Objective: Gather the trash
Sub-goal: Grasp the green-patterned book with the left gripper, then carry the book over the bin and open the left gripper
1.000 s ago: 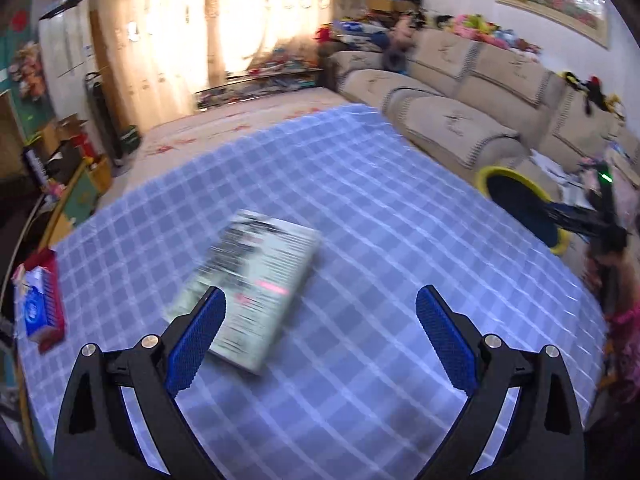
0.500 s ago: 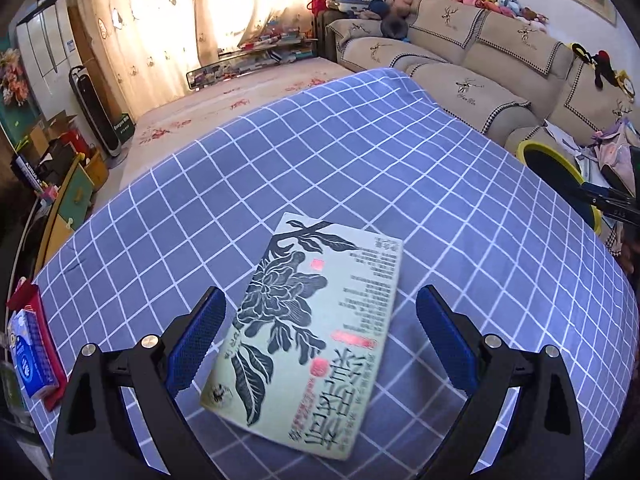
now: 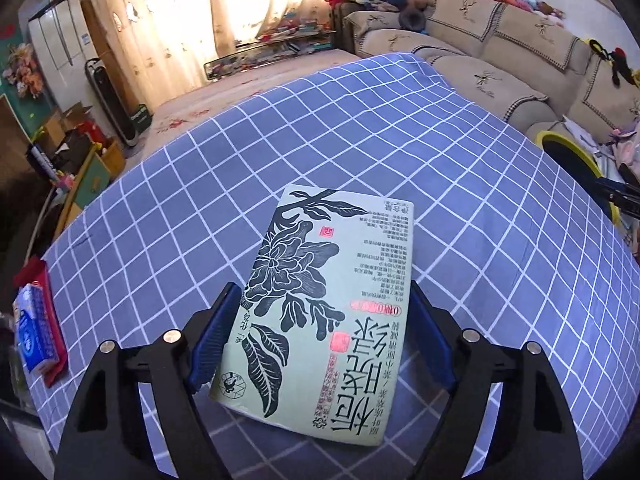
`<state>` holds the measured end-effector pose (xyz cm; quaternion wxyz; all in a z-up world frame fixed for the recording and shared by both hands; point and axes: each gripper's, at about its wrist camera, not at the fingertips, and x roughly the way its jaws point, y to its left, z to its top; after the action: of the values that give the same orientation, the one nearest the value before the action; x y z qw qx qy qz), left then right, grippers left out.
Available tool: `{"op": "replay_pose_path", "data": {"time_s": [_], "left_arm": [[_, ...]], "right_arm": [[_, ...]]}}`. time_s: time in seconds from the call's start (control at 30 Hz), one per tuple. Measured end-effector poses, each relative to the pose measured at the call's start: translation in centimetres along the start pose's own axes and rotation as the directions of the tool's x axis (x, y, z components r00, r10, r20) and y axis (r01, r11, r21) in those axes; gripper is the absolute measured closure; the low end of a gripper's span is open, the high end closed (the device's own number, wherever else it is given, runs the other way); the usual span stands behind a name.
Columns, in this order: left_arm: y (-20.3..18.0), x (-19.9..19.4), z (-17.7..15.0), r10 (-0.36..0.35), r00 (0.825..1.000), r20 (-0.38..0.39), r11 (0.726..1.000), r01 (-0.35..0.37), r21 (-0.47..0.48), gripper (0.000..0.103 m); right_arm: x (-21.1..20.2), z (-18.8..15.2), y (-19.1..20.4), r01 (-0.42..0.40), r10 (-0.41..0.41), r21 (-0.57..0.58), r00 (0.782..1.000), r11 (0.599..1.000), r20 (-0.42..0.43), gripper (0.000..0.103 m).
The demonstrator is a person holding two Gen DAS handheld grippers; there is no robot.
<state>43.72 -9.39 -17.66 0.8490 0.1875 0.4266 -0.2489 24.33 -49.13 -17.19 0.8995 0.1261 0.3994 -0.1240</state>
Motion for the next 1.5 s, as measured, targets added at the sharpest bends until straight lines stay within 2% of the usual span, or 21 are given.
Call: {"op": "replay_pose_path", "data": {"time_s": [0.23, 0.33, 0.53, 0.63, 0.77, 0.9, 1.0, 1.13, 1.27, 1.33, 1.4, 1.5], "left_arm": [[-5.1, -2.8, 0.9, 0.005, 0.999, 0.036, 0.999, -0.006, 0.044, 0.025], [-8.1, -3.9, 1.8, -0.015, 0.999, 0.049, 0.997, 0.011, 0.078, 0.026], [-16.3, -5.7, 4.4, -0.102, 0.991, 0.084, 0.982, 0.087, 0.171, 0.026], [-20.6, -6.1, 6.1, -0.159, 0.983, 0.092, 0.967, 0.137, 0.214, 0.026], [-27.1, -6.2, 8.5, -0.242, 0.966, 0.093, 0.934, 0.206, 0.292, 0.026], [-32.3, -5.2, 10.4, -0.290, 0.955, 0.069, 0.905, 0.250, 0.344, 0.026], [-35.9, -3.6, 11.7, -0.298, 0.954, 0.036, 0.892, 0.265, 0.365, 0.026], [-39.0, -0.1, 13.5, -0.264, 0.964, -0.012, 0.897, 0.250, 0.365, 0.026], [-40.4, 3.4, 15.0, -0.243, 0.969, -0.046, 0.906, 0.244, 0.345, 0.025], [-40.8, 4.7, 15.6, -0.239, 0.970, -0.041, 0.915, 0.239, 0.325, 0.024], [-41.2, 5.8, 16.1, -0.236, 0.971, -0.038, 0.921, 0.236, 0.311, 0.015], [-40.8, 5.7, 16.2, -0.219, 0.976, -0.014, 0.935, 0.214, 0.284, 0.015]], "right_arm": [[-1.3, -0.3, -1.4, -0.019, 0.018, 0.032, 0.999, 0.999, 0.031, 0.037], [-2.3, -0.6, -2.8, -0.025, 0.022, 0.058, 0.998, 0.998, 0.051, 0.037], [-4.3, -1.6, -6.7, -0.026, 0.016, 0.117, 0.996, 0.993, 0.084, 0.037], [-5.8, -2.5, -9.4, -0.019, 0.002, 0.159, 0.994, 0.987, 0.105, 0.037], [-8.0, -3.3, -12.6, 0.009, -0.038, 0.207, 0.990, 0.978, 0.138, 0.037], [-10.3, -4.2, -15.6, 0.040, -0.084, 0.246, 0.982, 0.968, 0.171, 0.037], [-11.3, -4.6, -17.0, 0.056, -0.107, 0.263, 0.977, 0.963, 0.183, 0.036], [-11.9, -5.4, -18.3, 0.061, -0.119, 0.288, 0.975, 0.956, 0.190, 0.036], [-11.9, -5.8, -18.8, 0.056, -0.113, 0.296, 0.977, 0.954, 0.182, 0.036], [-11.8, -5.9, -18.6, 0.049, -0.106, 0.296, 0.978, 0.954, 0.178, 0.036], [-11.9, -6.0, -18.4, 0.043, -0.098, 0.292, 0.979, 0.955, 0.177, 0.036], [-12.2, -5.9, -17.8, 0.031, -0.085, 0.282, 0.980, 0.959, 0.180, 0.035]]}}
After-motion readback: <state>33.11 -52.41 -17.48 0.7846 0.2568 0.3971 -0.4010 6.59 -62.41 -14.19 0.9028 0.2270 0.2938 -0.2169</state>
